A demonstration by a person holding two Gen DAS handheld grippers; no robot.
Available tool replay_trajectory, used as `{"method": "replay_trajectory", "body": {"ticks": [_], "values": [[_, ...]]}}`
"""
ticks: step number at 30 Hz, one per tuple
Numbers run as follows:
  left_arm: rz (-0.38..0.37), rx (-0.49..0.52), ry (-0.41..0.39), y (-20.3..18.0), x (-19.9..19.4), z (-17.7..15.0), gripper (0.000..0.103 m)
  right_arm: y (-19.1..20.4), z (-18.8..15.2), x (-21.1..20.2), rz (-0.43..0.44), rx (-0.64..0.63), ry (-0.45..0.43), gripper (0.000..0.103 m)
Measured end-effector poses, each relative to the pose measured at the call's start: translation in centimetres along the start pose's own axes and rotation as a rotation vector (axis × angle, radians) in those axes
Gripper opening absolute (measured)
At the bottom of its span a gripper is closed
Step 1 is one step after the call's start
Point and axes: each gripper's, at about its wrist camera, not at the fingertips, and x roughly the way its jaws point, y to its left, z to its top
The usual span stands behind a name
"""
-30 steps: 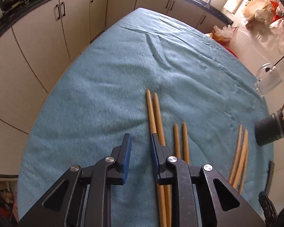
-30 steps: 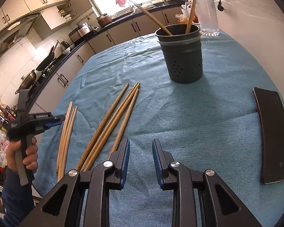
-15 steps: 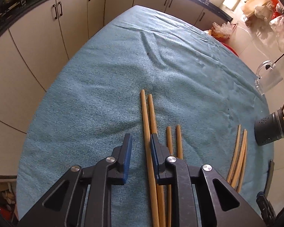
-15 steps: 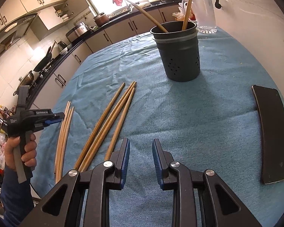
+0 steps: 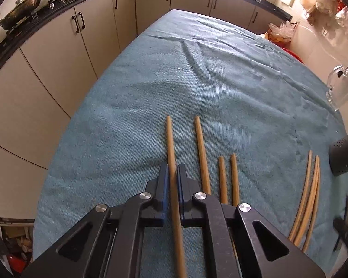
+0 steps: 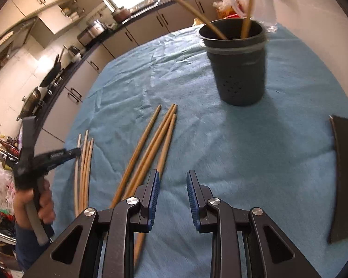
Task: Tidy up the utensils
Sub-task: 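Close the left gripper on a wooden chopstick while the right gripper grasps another, then lift both chopsticks upright and carry them over the grey cup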
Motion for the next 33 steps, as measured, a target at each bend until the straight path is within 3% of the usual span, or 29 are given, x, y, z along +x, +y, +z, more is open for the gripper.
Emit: {"method": "replay_trajectory", "body": {"ticks": [6, 12, 13, 15, 18, 21, 28, 33], "values": [[-0.045, 0.009, -0.004, 1.2, -0.6, -1.2, 0.006, 1.8, 2.4, 4.6, -0.090, -0.037, 0.108, 0.026], [-0.040, 0.031, -0.013, 0.8, -0.7, -1.2, 0.006, 4.3, 3.5, 7.0, -0.218, -0.141, 0.141, 0.026], [-0.040, 0.031, -0.014, 0.7, -0.7, -1.2, 0.006, 4.7, 3.5, 7.3, -0.243, -0.160, 0.145, 0.025], [-0.042, 0.031, -0.018, 0.6, -0.6, -1.1, 0.006, 5.1, 3.7, 7.7, -0.269, -0.191, 0.148, 0.012], [-0.088, 0.019, -0.023, 1.0, -0.8, -1.3, 0.006, 4.6, 4.0, 7.4, -0.247, -0.163, 0.148, 0.007], [-0.137, 0.008, -0.036, 1.5, -1.6, -1.8, 0.006, 3.9, 3.5, 5.9, -0.193, -0.131, 0.111, 0.007], [-0.195, -0.003, -0.154, 1.6, -6.4, -2.4, 0.006, 5.0, 1.7, -1.7, -0.045, -0.165, -0.130, 0.007], [-0.203, 0.019, -0.238, 0.7, -10.6, -3.7, 0.006, 5.8, 0.0, -6.1, -0.009, -0.213, -0.264, 0.007]]}}
